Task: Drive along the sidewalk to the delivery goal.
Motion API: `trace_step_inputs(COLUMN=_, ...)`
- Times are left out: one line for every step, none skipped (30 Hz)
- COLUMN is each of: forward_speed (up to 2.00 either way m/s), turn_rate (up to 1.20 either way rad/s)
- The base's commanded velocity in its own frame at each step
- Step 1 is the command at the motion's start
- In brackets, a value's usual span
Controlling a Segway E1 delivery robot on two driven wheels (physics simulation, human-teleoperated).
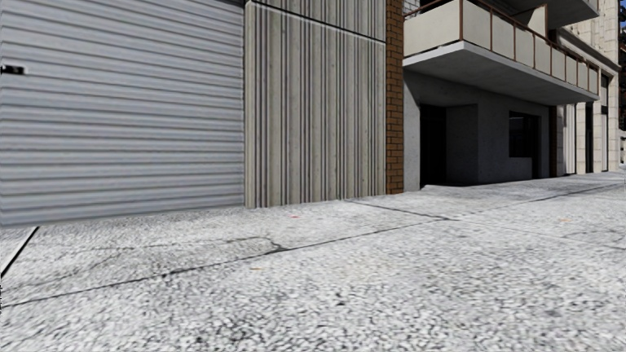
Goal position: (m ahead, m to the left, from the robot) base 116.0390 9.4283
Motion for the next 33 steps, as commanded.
trace_step_inputs(forward_speed=2.00, turn_rate=-0.37)
trace_step_inputs(forward_speed=2.00, turn_rate=-0.37)
trace_step_inputs(forward_speed=2.00, turn_rate=-0.40)
trace_step_inputs(forward_speed=2.00, turn_rate=-0.42)
trace_step_inputs(forward_speed=2.00, turn_rate=-0.42)
trace_step_inputs(forward_speed=2.00, turn_rate=-0.42)
trace_step_inputs(forward_speed=2.00, turn_rate=-0.42)
trace_step_inputs(forward_speed=2.00, turn_rate=-0.42)
trace_step_inputs(forward_speed=2.00, turn_rate=-0.42)
trace_step_inputs(forward_speed=2.00, turn_rate=-0.42)
trace_step_inputs(forward_speed=2.00, turn_rate=-0.42)
trace_step_inputs(forward_speed=2.00, turn_rate=-0.42)
trace_step_inputs(forward_speed=2.00, turn_rate=-0.42)
trace_step_inputs(forward_speed=2.00, turn_rate=-0.42)
trace_step_inputs(forward_speed=2.00, turn_rate=-0.42)
trace_step_inputs(forward_speed=2.00, turn_rate=-0.42)
trace_step_inputs(forward_speed=2.00, turn_rate=-0.42)
trace_step_inputs(forward_speed=2.00, turn_rate=-0.42)
trace_step_inputs(forward_speed=2.00, turn_rate=-0.42)
trace_step_inputs(forward_speed=2.00, turn_rate=-0.42)
trace_step_inputs(forward_speed=2.00, turn_rate=-0.42)
trace_step_inputs(forward_speed=2.00, turn_rate=-0.42)
trace_step_inputs(forward_speed=2.00, turn_rate=-0.42)
trace_step_inputs(forward_speed=2.00, turn_rate=-0.42)
trace_step_inputs(forward_speed=2.00, turn_rate=-0.42)
trace_step_inputs(forward_speed=2.00, turn_rate=-0.42)
trace_step_inputs(forward_speed=2.00, turn_rate=-0.42)
trace_step_inputs(forward_speed=2.00, turn_rate=-0.42)
trace_step_inputs(forward_speed=2.00, turn_rate=-0.42)
trace_step_inputs(forward_speed=2.00, turn_rate=-0.42)
trace_step_inputs(forward_speed=2.00, turn_rate=-0.42)
trace_step_inputs(forward_speed=2.00, turn_rate=-0.42)
trace_step_inputs(forward_speed=2.00, turn_rate=-0.46)
